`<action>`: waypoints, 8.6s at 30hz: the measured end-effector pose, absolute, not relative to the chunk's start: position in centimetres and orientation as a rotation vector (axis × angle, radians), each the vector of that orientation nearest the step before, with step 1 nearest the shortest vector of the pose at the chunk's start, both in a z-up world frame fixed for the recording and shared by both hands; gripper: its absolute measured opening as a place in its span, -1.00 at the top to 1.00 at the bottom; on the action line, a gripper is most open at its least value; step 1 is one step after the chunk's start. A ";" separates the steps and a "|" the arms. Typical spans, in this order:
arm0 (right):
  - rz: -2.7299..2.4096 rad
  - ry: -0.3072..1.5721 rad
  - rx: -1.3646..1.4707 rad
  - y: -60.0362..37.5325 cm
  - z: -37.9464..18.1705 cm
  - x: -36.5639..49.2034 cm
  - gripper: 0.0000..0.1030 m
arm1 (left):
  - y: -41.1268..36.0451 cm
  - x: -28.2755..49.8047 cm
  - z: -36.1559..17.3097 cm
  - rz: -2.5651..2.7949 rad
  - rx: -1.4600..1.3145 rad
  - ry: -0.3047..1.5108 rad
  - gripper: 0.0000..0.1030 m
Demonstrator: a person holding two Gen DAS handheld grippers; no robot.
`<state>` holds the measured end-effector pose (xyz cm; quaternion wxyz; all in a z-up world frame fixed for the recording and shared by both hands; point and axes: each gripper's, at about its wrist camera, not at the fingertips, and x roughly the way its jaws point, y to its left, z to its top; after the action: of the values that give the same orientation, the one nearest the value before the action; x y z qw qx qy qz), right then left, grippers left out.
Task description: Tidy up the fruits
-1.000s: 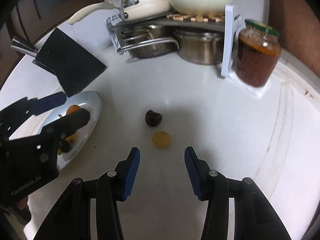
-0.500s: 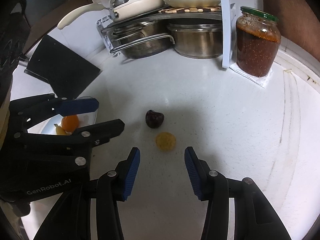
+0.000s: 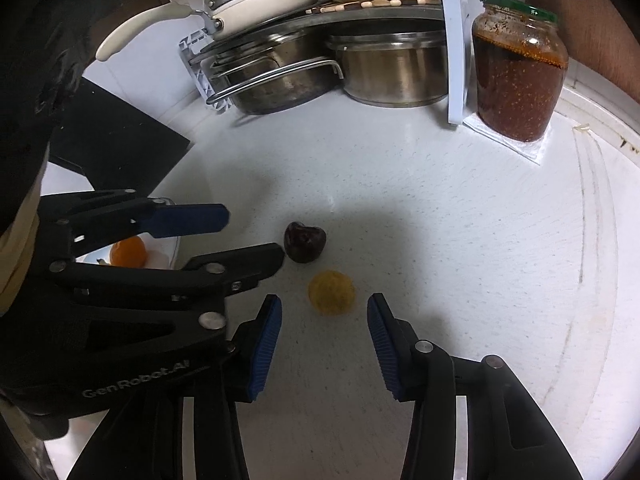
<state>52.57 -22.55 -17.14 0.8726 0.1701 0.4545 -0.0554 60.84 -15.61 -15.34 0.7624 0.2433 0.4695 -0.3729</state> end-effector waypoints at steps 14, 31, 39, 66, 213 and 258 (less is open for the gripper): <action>-0.110 0.949 0.349 -22.8 -17.8 53.5 0.46 | -17.7 62.1 -17.5 -0.818 0.501 1.102 0.37; -0.131 0.955 0.344 -23.1 -17.7 52.4 0.49 | -18.3 61.2 -16.4 -0.742 0.506 1.014 0.45; -0.140 0.948 0.347 -23.6 -17.0 51.2 0.49 | -16.8 60.0 -14.7 -0.687 0.486 0.972 0.45; -0.062 0.880 0.220 -21.9 -12.4 47.3 0.62 | -10.0 52.4 -11.4 -0.517 0.343 0.836 0.45; 0.309 0.838 0.019 -8.3 -12.7 56.1 0.84 | 6.9 54.3 -14.4 -0.115 0.000 0.886 0.45; 0.116 0.740 0.011 -9.4 -9.2 51.3 -0.29 | 7.7 48.8 -8.9 0.068 0.056 0.679 -0.85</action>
<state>51.27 -9.41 -9.21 0.9307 0.0056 0.3614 0.0565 48.84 7.75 -8.85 0.9419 0.0277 0.3331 0.0332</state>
